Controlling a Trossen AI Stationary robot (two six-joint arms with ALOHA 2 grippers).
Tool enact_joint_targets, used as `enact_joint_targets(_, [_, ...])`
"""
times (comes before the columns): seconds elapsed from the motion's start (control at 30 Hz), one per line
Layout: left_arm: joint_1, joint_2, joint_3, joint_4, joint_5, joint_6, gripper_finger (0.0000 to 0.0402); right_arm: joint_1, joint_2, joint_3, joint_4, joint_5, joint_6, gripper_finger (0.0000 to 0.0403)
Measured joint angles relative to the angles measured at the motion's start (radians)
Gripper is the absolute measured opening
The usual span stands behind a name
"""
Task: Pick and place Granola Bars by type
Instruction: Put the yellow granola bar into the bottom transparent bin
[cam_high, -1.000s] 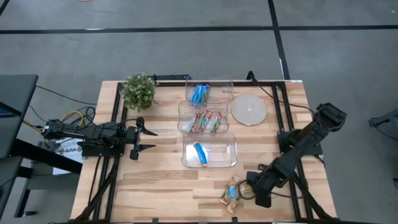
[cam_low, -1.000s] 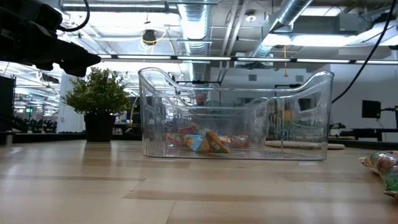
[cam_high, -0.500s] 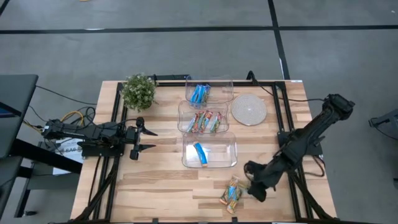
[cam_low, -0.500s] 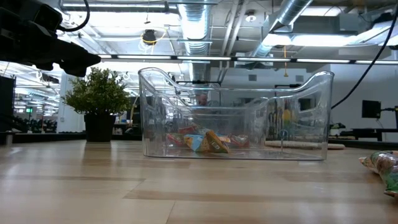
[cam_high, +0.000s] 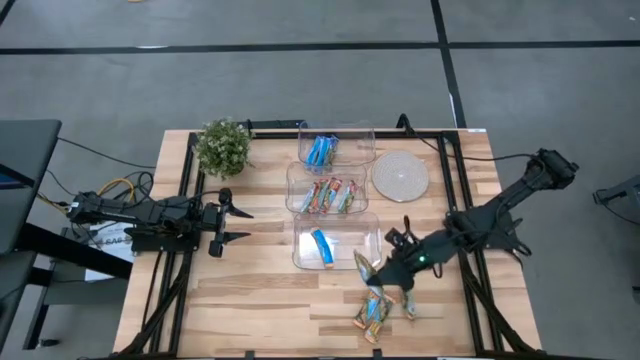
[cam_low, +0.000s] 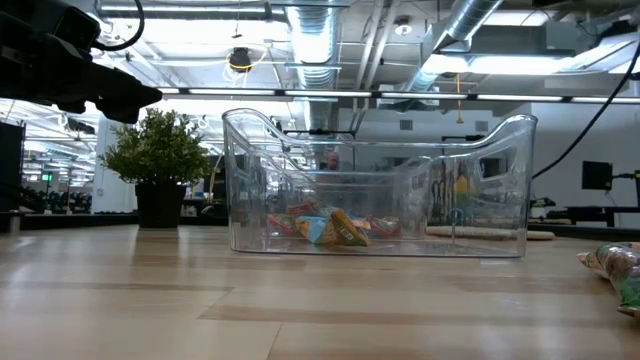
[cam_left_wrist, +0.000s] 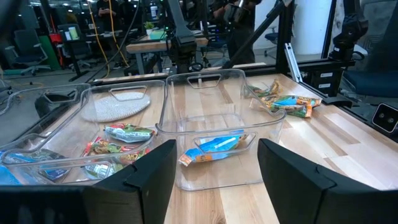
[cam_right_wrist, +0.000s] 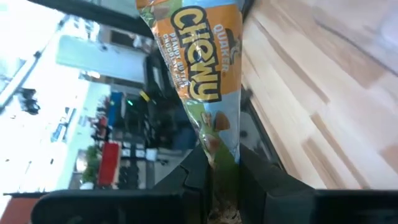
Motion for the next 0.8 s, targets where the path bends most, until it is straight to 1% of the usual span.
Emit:
enact_joint_targets(0.23, [0.000,0.000,0.000,0.000,0.000,0.000,0.0219,-0.074,0.010,0.001,0.024,0.001,-0.006,0.0043])
enact_joint_targets(0.37, [0.000,0.000,0.000,0.000,0.000,0.000,0.0219,-0.129,0.046,0.015,0.010,0.000,-0.006,0.0044])
enact_joint_targets(0.63, [0.000,0.000,0.000,0.000,0.000,0.000,0.0219,-0.261,0.201,0.099,0.001,-0.067,-0.015,0.0043])
enact_joint_targets(0.8, [0.000,0.000,0.000,0.000,0.000,0.000,0.0219,-0.339,0.315,0.168,-0.045,-0.073,-0.016,0.0043])
